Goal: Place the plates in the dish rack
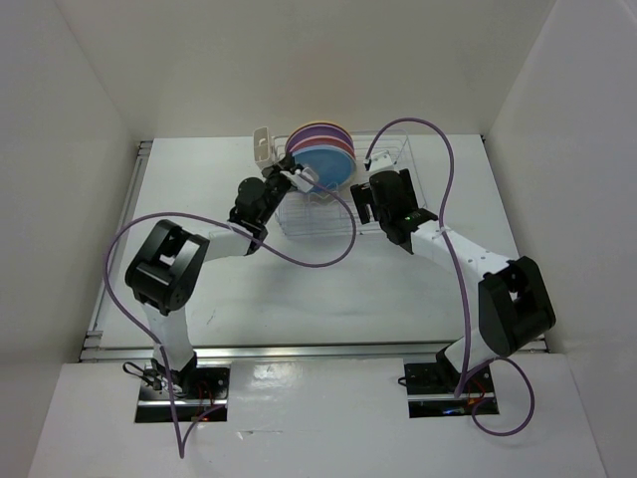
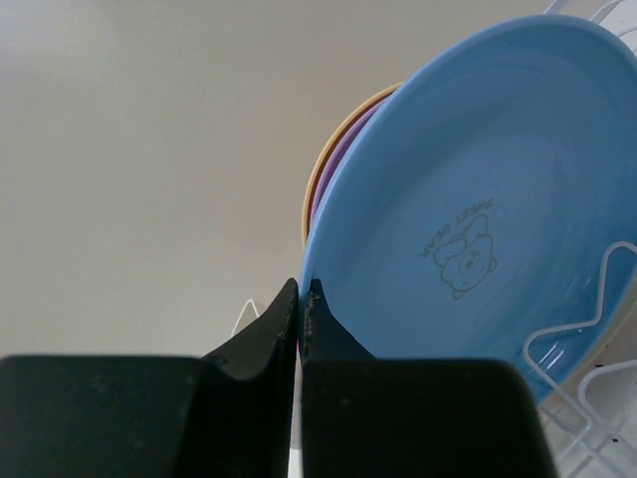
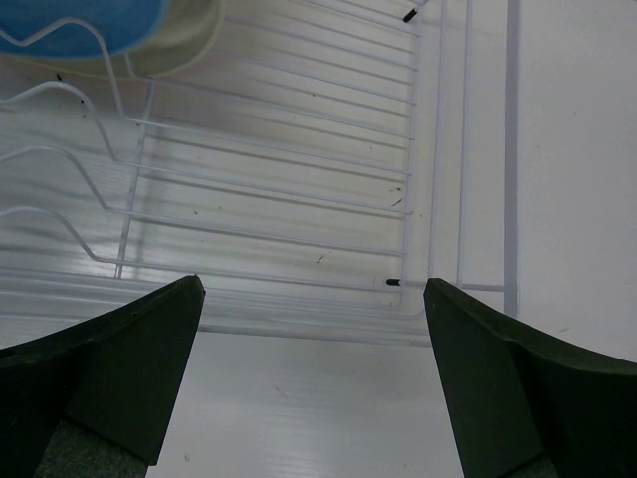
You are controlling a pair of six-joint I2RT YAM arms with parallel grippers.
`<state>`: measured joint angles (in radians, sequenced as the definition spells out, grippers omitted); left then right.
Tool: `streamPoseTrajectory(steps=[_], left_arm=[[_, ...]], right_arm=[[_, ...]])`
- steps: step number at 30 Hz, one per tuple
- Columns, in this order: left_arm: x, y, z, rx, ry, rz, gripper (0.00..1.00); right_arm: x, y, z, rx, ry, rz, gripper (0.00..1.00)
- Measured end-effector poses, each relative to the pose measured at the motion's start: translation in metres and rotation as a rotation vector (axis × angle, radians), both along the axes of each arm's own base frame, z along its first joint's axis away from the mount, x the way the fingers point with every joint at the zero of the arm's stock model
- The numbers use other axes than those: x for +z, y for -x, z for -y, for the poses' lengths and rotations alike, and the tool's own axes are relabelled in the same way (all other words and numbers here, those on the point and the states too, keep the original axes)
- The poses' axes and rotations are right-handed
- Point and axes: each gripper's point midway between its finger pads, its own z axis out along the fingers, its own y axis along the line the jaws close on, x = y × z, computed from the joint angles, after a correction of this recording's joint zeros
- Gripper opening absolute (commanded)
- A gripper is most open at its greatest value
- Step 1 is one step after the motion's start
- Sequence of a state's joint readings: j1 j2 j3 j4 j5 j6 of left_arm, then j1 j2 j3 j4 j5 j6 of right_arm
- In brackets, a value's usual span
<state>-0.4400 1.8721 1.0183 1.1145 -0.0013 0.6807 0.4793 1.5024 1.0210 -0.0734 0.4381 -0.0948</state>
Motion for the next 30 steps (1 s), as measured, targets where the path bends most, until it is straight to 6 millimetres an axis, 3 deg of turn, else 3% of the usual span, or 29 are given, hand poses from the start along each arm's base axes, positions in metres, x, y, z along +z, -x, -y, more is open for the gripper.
streamPoseTrajectory(steps=[4, 5, 6, 7, 11, 15, 24, 26, 30], left_arm=[[-0.005, -0.006, 0.007, -0.006, -0.001, -0.01, 0.01], [-0.006, -0.006, 0.009, -0.008, -0.002, -0.013, 0.06], [-0.008, -0.007, 0.012, -0.012, -0.002, -0.015, 0.15], [-0.011, -0.007, 0.014, -0.014, -0.005, -0.022, 0.37], [-0.02, -0.008, 0.022, -0.015, -0.009, -0.041, 0.74], [-0.03, -0.007, 0.023, -0.004, -0.023, -0.077, 0.95], [-0.041, -0.005, 0.017, 0.022, -0.029, -0.16, 1.0], [-0.027, 0.001, 0.013, 0.026, -0.014, -0.173, 1.0], [0.035, 0.024, -0.004, 0.05, 0.057, -0.128, 1.0]], right_arm=[[-0.003, -0.001, 0.0, 0.0, 0.003, -0.007, 1.0], [-0.005, 0.0, 0.0, 0.0, 0.005, -0.01, 1.0], [-0.006, 0.0, 0.0, 0.0, 0.007, -0.013, 1.0], [-0.006, -0.001, 0.0, 0.0, 0.006, -0.013, 1.0], [-0.006, -0.001, -0.001, 0.0, 0.006, -0.012, 1.0], [-0.009, -0.001, -0.001, 0.001, 0.01, -0.018, 1.0], [-0.011, -0.002, -0.001, 0.0, 0.011, -0.02, 1.0], [-0.011, -0.002, 0.0, 0.0, 0.015, -0.021, 1.0], [-0.013, -0.002, 0.0, 0.0, 0.018, -0.025, 1.0]])
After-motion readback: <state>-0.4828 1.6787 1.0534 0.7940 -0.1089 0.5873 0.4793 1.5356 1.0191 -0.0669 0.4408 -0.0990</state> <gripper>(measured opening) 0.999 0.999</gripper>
